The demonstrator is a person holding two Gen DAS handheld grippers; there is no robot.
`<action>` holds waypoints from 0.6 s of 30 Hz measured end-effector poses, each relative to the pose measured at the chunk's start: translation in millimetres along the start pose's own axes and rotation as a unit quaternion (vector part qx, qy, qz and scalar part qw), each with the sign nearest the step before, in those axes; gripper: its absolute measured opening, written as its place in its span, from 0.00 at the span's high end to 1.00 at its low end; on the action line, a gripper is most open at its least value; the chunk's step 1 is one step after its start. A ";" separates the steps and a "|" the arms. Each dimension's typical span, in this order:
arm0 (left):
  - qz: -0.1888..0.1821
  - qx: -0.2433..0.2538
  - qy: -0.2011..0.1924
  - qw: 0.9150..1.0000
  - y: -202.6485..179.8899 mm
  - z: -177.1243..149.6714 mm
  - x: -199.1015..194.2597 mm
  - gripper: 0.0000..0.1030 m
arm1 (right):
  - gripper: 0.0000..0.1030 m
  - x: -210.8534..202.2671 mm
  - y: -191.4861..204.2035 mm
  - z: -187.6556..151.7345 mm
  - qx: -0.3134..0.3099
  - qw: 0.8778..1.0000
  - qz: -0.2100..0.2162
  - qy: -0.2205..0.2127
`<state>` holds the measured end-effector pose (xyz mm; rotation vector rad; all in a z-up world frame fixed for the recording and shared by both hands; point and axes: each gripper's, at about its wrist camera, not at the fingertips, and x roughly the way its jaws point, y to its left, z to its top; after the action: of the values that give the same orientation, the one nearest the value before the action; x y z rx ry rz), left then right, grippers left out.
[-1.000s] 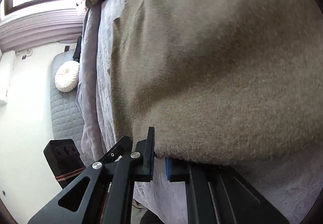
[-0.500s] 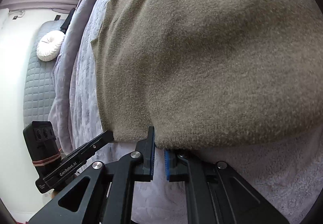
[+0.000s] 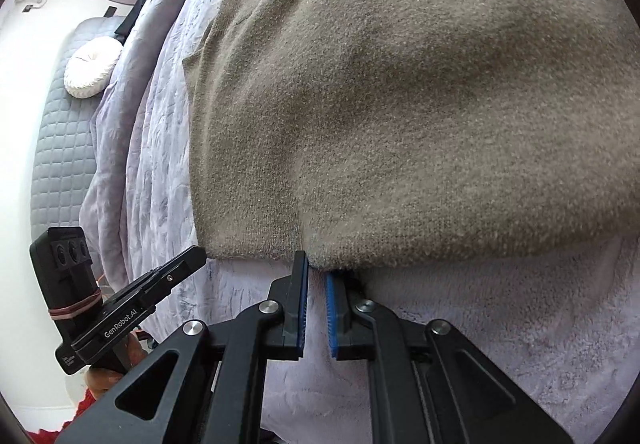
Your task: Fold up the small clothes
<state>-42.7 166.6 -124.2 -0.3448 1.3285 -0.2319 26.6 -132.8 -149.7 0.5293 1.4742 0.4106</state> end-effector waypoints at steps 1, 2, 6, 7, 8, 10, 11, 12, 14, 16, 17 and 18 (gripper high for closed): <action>0.008 -0.004 -0.001 1.000 1.3 -0.7 -1.2 0.93 | 0.89 -1.0 3.3 -1.0 -0.003 1.000 -0.001 0.003; 0.019 -0.008 -0.003 1.000 2.6 -1.4 -2.5 0.93 | 0.88 -1.9 7.8 -2.4 -0.007 1.000 0.001 0.007; 0.063 -0.018 -0.009 0.998 6.6 -1.1 -5.4 0.93 | 0.88 -7.1 37.9 -6.8 -0.051 0.998 0.005 0.019; 0.070 -0.019 -0.009 0.997 7.2 -0.7 -4.9 0.93 | 0.79 -7.8 46.7 -6.7 -0.065 0.998 0.006 0.020; 0.077 -0.020 -0.009 0.997 7.4 -0.2 -4.0 0.93 | 0.62 -8.1 55.9 -5.8 -0.078 0.997 0.006 0.021; 0.086 -0.023 -0.008 0.996 8.9 0.4 -2.1 0.93 | 0.47 -6.1 74.5 -0.6 -0.100 0.995 0.008 0.019; 0.089 -0.025 -0.009 0.996 9.7 0.5 -1.4 0.93 | 0.47 -4.2 83.2 3.4 -0.110 0.994 0.009 0.016; 0.090 -0.028 -0.011 0.995 11.0 0.3 -1.4 0.93 | 0.47 0.6 93.6 9.2 -0.122 0.992 0.004 0.014; 0.097 -0.034 -0.015 0.995 14.0 -0.5 -1.3 0.86 | 0.47 10.3 110.4 19.0 -0.138 0.990 -0.015 0.005; 0.110 -0.044 -0.021 0.993 18.3 -2.6 -4.5 0.30 | 0.47 26.9 126.3 30.3 -0.148 0.988 -0.038 0.005; 0.116 -0.048 -0.033 0.992 19.5 -4.1 -8.0 0.14 | 0.47 36.1 132.2 34.6 -0.150 0.987 -0.053 0.008; 0.119 -0.048 -0.043 0.991 21.1 -5.6 -12.0 0.14 | 0.47 45.4 137.4 38.6 -0.151 0.986 -0.071 0.010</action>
<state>-51.6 189.8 -122.3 -0.2709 1.2840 0.0456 76.0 2.3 -108.2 0.1782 1.4259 0.5173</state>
